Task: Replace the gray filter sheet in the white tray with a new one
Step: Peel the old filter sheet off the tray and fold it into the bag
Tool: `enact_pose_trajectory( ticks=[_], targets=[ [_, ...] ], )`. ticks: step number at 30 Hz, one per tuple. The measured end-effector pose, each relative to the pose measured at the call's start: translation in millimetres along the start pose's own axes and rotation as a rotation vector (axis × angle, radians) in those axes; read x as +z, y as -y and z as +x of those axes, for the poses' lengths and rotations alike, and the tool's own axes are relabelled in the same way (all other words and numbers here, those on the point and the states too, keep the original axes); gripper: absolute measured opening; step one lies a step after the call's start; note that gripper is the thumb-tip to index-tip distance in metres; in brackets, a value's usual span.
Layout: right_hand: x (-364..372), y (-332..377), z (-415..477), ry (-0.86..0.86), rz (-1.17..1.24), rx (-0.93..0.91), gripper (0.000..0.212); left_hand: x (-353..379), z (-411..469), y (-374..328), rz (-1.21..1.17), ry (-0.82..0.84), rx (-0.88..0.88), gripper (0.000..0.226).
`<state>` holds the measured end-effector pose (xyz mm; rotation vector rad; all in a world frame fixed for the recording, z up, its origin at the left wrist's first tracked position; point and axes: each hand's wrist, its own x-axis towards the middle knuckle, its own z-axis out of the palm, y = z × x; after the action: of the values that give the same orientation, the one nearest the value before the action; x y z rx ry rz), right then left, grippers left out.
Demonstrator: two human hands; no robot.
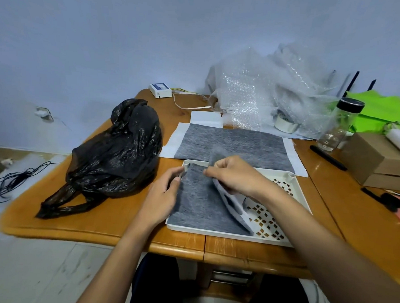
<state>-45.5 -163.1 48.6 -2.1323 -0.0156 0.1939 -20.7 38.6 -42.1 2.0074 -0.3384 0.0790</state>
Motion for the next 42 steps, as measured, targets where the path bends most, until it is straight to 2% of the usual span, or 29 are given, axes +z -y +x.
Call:
enact_pose_trajectory(
  ticks=[7, 18, 23, 26, 29, 32, 34, 36, 40, 42],
  targets=[
    [42.0, 0.5, 19.5, -0.025, -0.202, -0.044, 0.034, 1.4, 1.1, -2.0, -0.037, -0.025, -0.011, 0.041],
    [62.4, -1.0, 31.7, 0.005, -0.367, -0.083, 0.047, 0.0, 4.6, 0.7, -0.2, 0.005, -0.05, 0.063],
    [71.0, -0.7, 35.4, 0.042, -0.389, -0.095, 0.041, 0.0, 4.4, 3.0, -0.177, 0.023, -0.062, 0.073],
    [70.1, -3.5, 31.8, 0.123, -0.368, -0.079, 0.037, 0.8, 6.3, 5.3, -0.151, 0.024, -0.051, 0.069],
    [62.9, -6.8, 26.6, 0.208, -0.282, -0.096, 0.028, 2.0, 8.6, 6.9, -0.084, 0.045, -0.019, 0.05],
    [55.5, -17.9, 19.6, 0.105, -0.402, -0.211, 0.02, 1.2, 8.2, 7.1, 0.04, 0.14, 0.009, 0.037],
    [49.7, -31.3, 14.4, -0.003, -0.574, -0.326, 0.019, -3.0, 6.8, 5.4, 0.14, 0.261, 0.015, 0.047],
    [41.0, -44.4, 12.3, -0.067, -0.783, -0.397, 0.032, -8.2, 5.9, 0.0, 0.218, 0.374, 0.013, 0.065],
    [25.0, -63.6, 13.6, 0.05, -0.884, -0.201, 0.063, -18.3, 5.3, -19.1, 0.442, 0.567, -0.076, 0.121],
    [19.8, -71.9, 13.2, 0.082, -0.893, -0.153, 0.071, -22.4, 5.8, -25.3, 0.547, 0.634, -0.127, 0.137]
  ],
)
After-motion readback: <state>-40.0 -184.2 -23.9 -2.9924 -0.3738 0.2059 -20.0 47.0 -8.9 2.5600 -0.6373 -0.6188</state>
